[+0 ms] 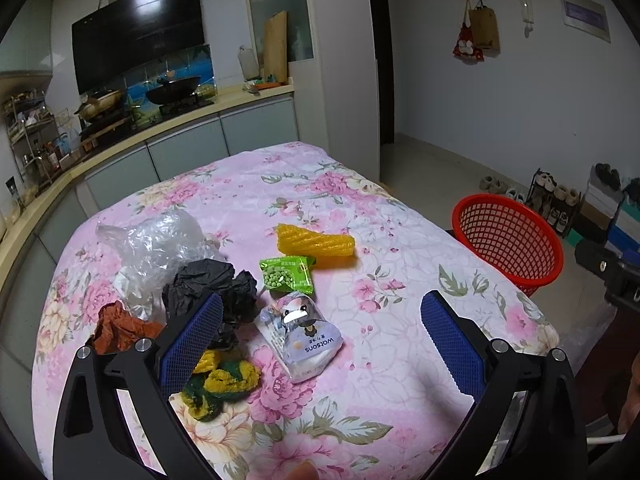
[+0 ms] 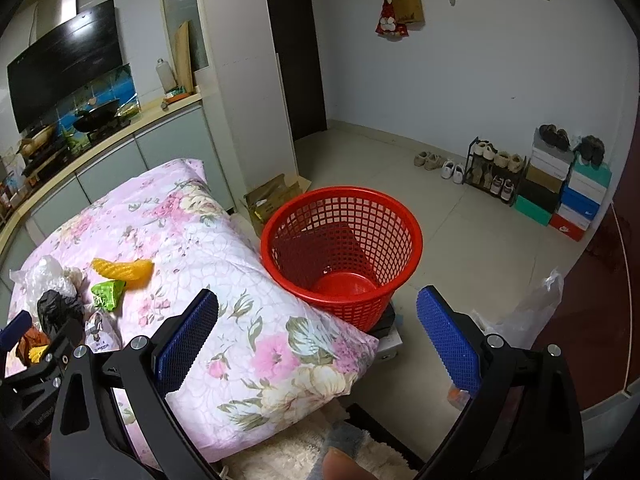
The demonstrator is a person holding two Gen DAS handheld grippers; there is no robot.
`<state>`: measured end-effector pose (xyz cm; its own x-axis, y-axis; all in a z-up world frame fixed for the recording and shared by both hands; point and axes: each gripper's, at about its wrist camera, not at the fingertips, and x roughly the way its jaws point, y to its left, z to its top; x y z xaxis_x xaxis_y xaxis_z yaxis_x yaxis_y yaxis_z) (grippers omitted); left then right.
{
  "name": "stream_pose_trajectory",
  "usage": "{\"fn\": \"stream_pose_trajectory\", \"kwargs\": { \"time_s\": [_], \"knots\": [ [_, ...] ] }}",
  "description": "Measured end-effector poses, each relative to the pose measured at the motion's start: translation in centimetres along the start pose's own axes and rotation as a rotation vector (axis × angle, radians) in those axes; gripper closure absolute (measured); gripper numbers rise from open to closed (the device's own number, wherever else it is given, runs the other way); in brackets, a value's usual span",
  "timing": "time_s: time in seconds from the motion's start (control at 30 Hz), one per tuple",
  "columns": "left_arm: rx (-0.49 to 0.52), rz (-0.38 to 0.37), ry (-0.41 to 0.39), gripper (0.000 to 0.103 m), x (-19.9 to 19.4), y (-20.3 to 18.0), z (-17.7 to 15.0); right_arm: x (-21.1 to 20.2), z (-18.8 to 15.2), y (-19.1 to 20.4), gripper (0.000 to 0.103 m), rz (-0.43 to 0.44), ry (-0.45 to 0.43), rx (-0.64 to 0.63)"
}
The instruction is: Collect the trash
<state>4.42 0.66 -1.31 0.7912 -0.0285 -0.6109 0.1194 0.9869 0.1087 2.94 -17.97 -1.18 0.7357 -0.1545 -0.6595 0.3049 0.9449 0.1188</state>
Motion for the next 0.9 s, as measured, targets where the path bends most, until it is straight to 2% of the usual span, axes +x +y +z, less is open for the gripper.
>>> {"fn": "stream_pose_trajectory", "kwargs": {
  "time_s": [0.3,0.9],
  "knots": [
    [0.011,0.001,0.010,0.007,0.4,-0.7,-0.5,-0.2,0.3,-0.5,0.007,-0.007,-0.016,0.006],
    [-0.017,0.011,-0.042,0.007,-1.4,-0.5,0.1,-0.8,0.1,-0.1,0.007,0.005,-0.057,-0.017]
  ]
}}
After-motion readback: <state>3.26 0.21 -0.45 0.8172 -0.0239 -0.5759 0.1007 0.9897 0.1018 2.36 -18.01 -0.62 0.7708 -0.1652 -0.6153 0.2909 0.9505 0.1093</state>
